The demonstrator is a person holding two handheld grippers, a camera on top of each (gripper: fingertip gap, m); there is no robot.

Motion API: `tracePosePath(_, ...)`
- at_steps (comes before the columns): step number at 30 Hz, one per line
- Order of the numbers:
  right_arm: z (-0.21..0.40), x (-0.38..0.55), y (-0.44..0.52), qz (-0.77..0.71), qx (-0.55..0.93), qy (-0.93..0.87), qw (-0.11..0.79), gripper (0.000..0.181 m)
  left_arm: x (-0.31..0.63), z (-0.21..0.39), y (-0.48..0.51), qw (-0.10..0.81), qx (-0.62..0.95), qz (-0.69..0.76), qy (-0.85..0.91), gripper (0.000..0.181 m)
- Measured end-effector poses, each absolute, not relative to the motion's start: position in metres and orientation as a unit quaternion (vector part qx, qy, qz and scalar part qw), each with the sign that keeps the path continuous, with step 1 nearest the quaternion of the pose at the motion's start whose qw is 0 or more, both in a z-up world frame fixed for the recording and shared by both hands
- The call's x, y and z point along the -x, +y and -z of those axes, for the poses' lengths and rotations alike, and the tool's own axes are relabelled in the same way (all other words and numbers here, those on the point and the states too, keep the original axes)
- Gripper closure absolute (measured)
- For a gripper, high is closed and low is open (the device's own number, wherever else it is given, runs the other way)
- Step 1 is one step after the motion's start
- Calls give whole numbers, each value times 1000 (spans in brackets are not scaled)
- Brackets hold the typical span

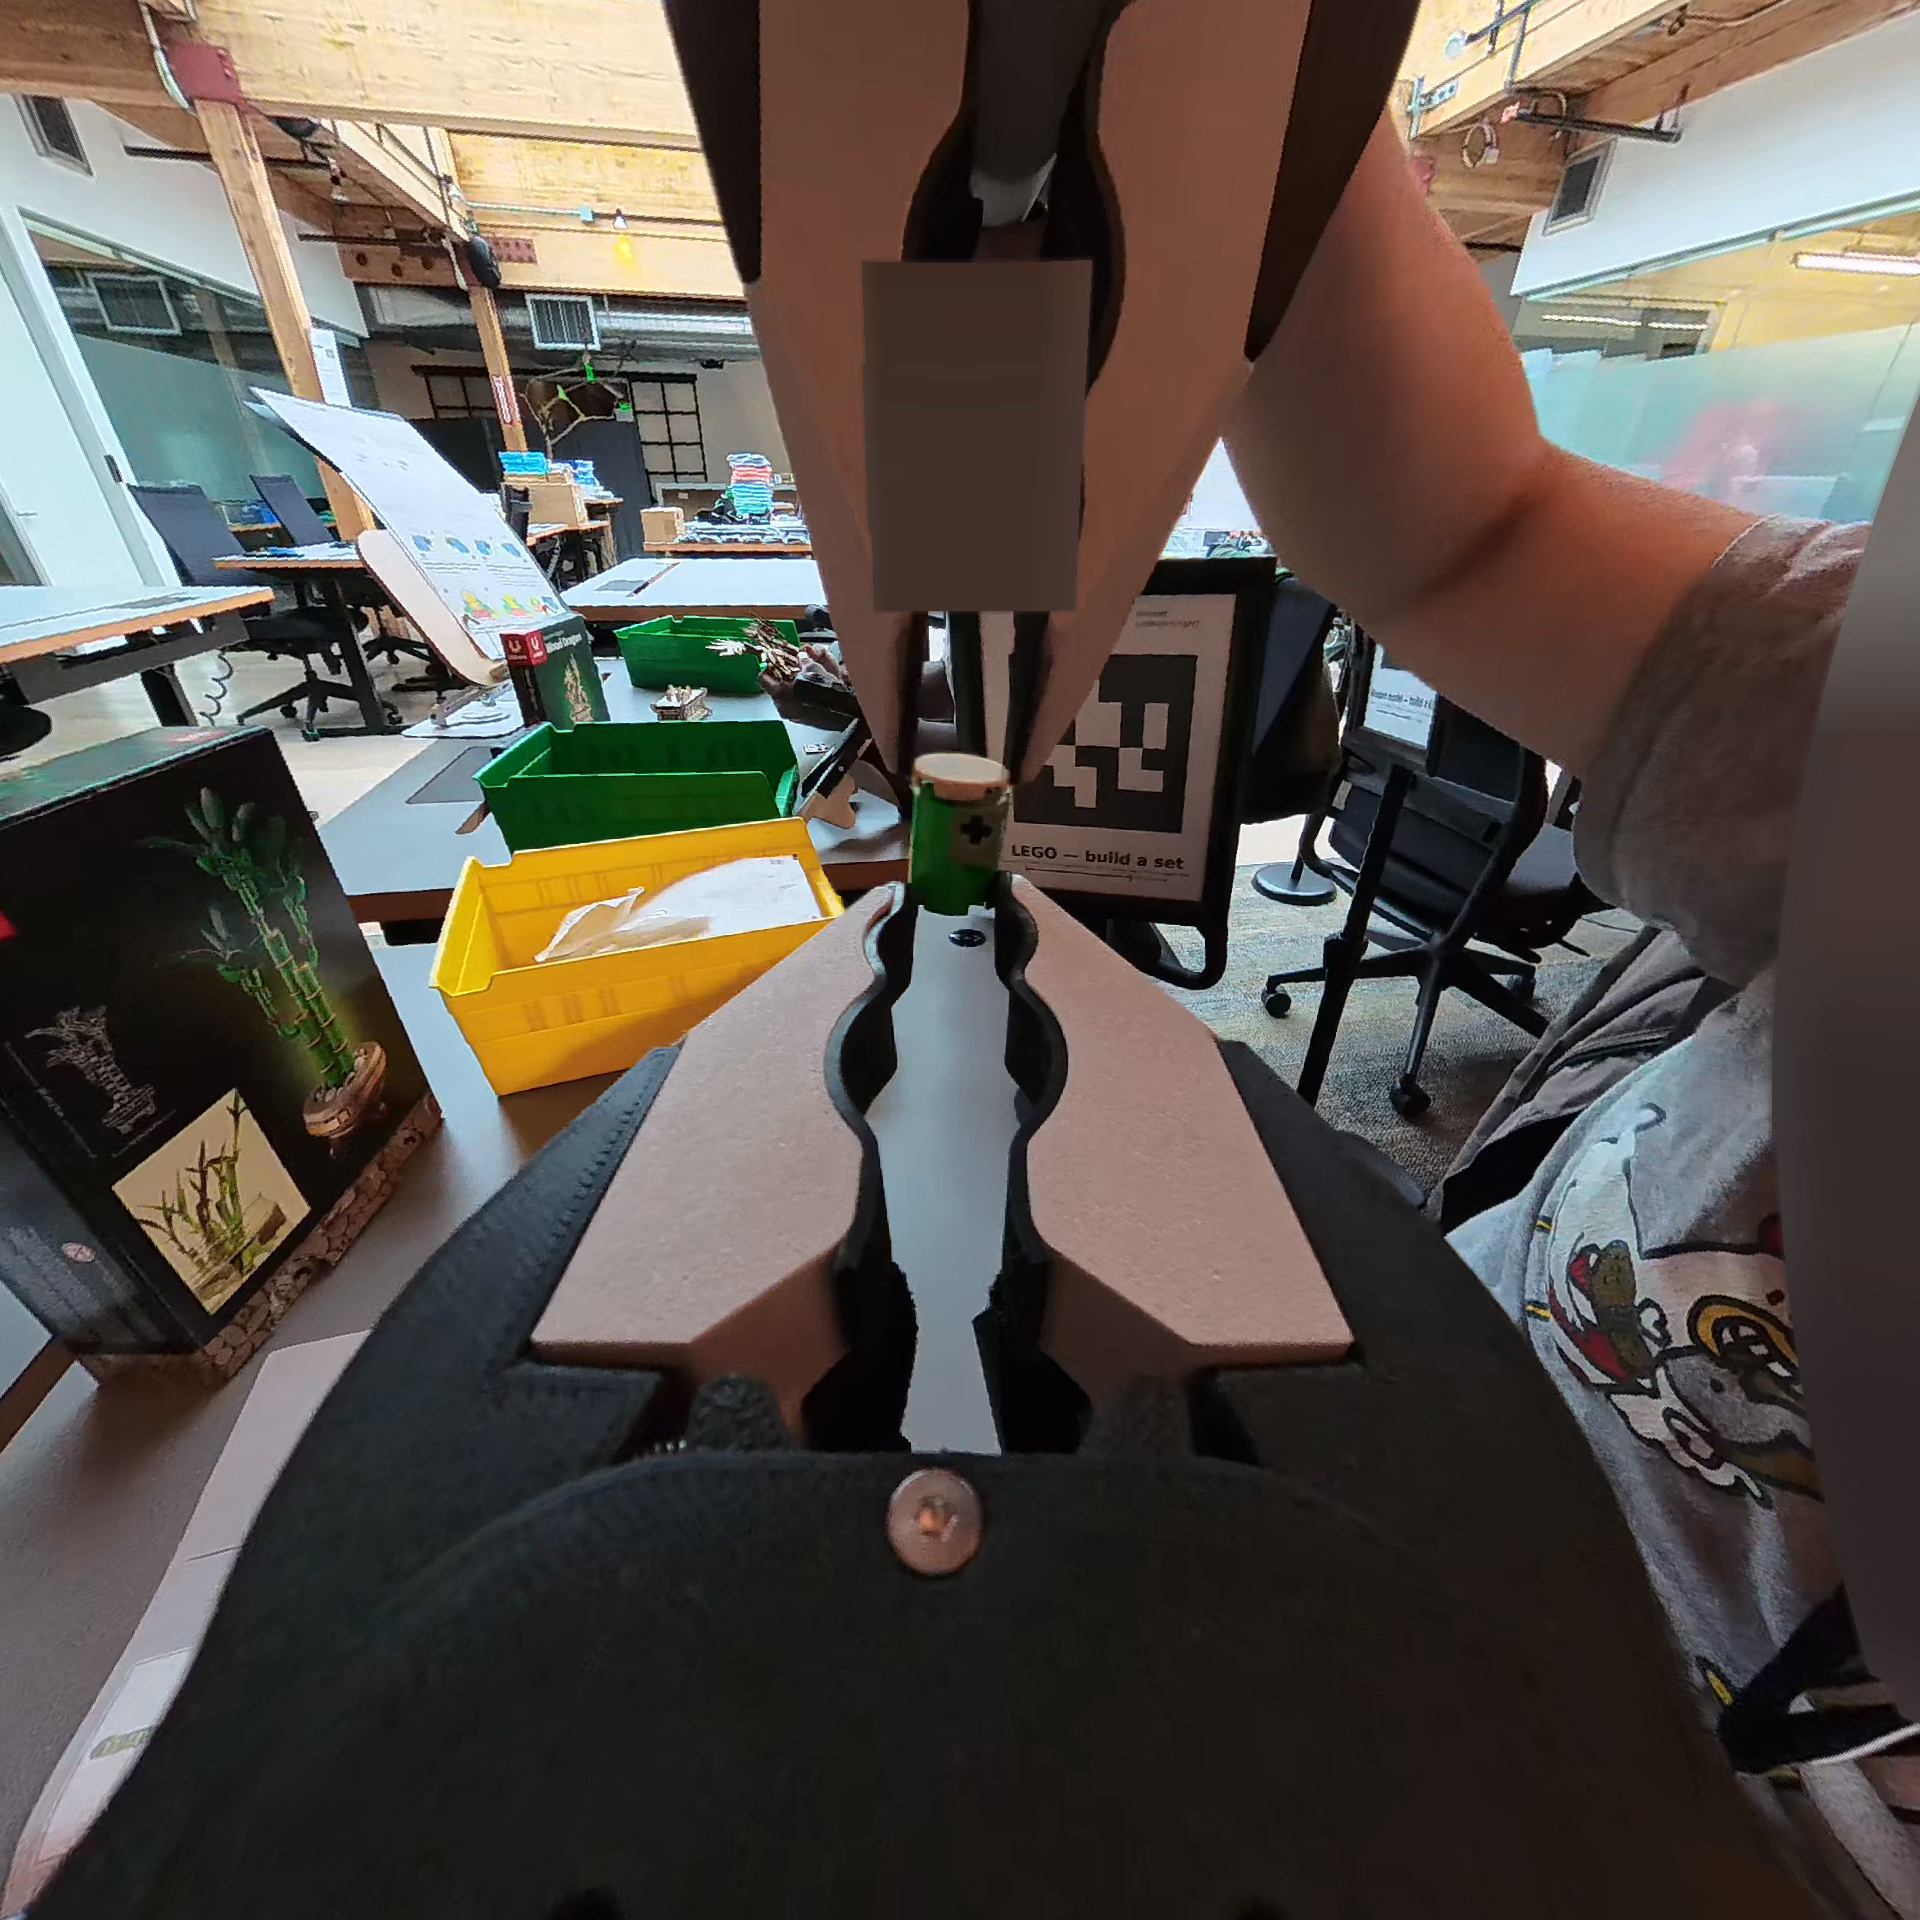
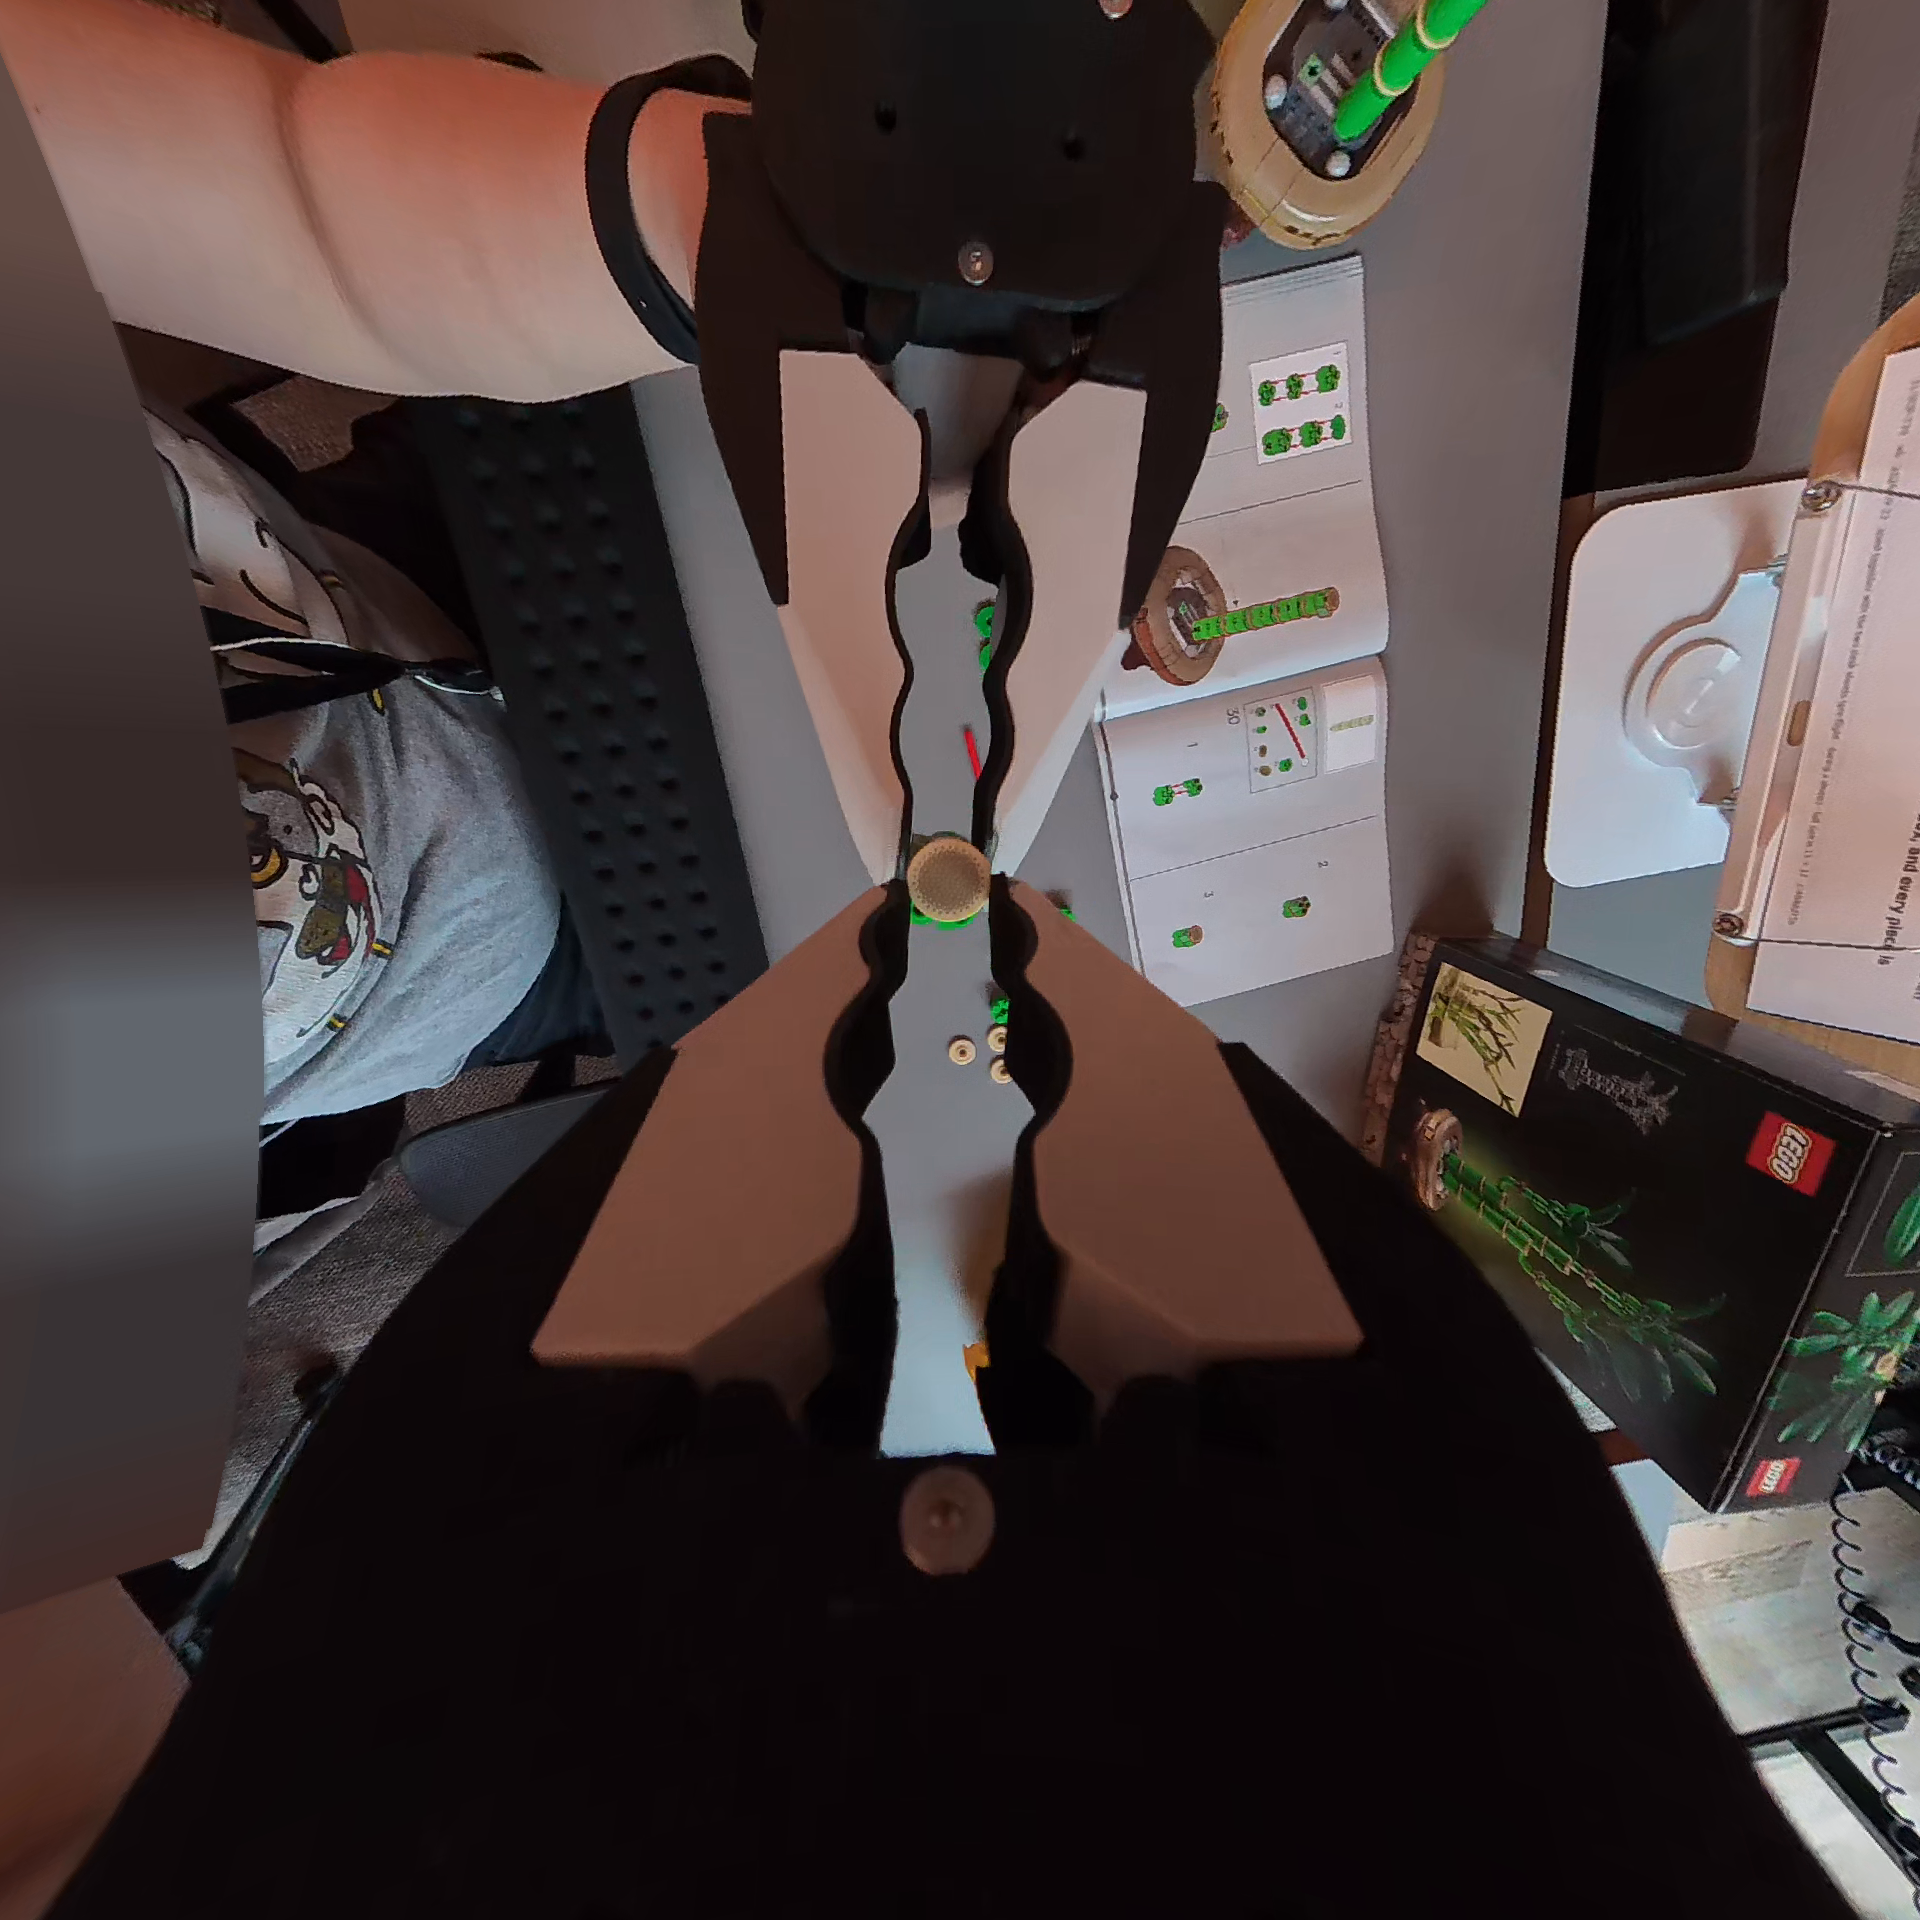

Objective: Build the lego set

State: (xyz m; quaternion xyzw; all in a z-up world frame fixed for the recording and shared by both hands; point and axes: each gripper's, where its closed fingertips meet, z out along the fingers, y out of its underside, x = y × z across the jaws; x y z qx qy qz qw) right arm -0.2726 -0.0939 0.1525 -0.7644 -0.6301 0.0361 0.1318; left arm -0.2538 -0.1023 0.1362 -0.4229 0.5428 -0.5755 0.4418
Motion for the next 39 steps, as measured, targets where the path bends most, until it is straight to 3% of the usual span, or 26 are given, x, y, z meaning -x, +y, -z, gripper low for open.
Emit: tracePosePath(39,-162,283,-99,-32,756,-643,115,166,268,-146,-105,449,427,572,538,167)
